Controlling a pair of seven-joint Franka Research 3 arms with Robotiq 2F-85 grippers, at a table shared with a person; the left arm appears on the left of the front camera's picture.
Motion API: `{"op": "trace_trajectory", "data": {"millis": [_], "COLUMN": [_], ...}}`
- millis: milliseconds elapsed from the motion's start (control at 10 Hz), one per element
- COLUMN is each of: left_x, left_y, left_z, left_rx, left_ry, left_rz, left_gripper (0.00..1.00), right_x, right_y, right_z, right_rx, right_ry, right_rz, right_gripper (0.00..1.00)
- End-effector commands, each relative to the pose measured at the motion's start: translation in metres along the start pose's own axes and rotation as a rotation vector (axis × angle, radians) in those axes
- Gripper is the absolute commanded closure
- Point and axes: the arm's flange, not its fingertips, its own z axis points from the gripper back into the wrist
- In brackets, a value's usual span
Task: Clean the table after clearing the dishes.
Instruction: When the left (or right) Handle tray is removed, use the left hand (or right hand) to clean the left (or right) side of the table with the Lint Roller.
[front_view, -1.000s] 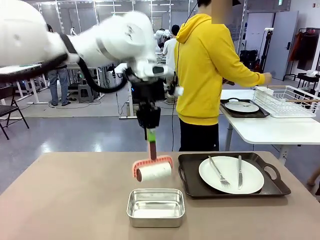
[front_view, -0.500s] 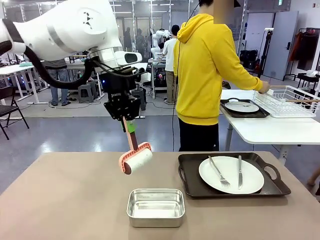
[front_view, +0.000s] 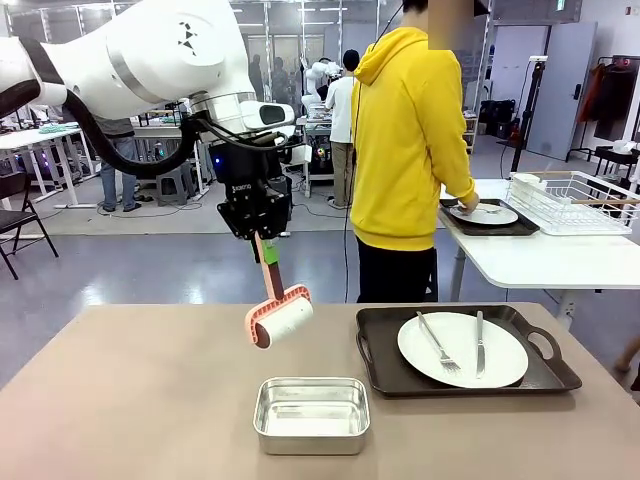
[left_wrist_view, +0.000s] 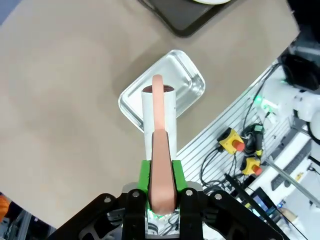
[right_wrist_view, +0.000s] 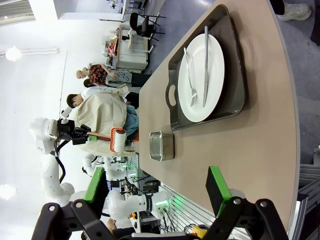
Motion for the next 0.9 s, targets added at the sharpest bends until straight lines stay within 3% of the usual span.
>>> {"op": "trace_trajectory", "data": {"millis": [0,300,500,800], "left_x": [-0.011,-0.073,-0.098,-0.101], "left_y": [0.029,0.083,0.120,0.160], "left_z": [-0.003,-0.040,-0.072,-0.108], "left_rx": [0.058,0.094,0.019,-0.100], "left_ry": [-0.067,-0.331,-0.418,-0.404], "left_rz": [0.135,0.322,0.435,0.608], "left_gripper": [0.79,0.79,0.79,0.79], "right_x": [-0.001,-0.001,-0.001,-0.001], "right_y": [0.003,0.003,0.003,0.003], "right_z": [0.001,0.001,0.001,0.001], "right_rx": [0.003,0.003,0.003,0.003], "right_ry": [-0.001,-0.001,-0.001,-0.001], "right_rz": [0.006,0.006,0.006,0.006], "right_gripper": [0.00,0.00,0.00,0.00]}}
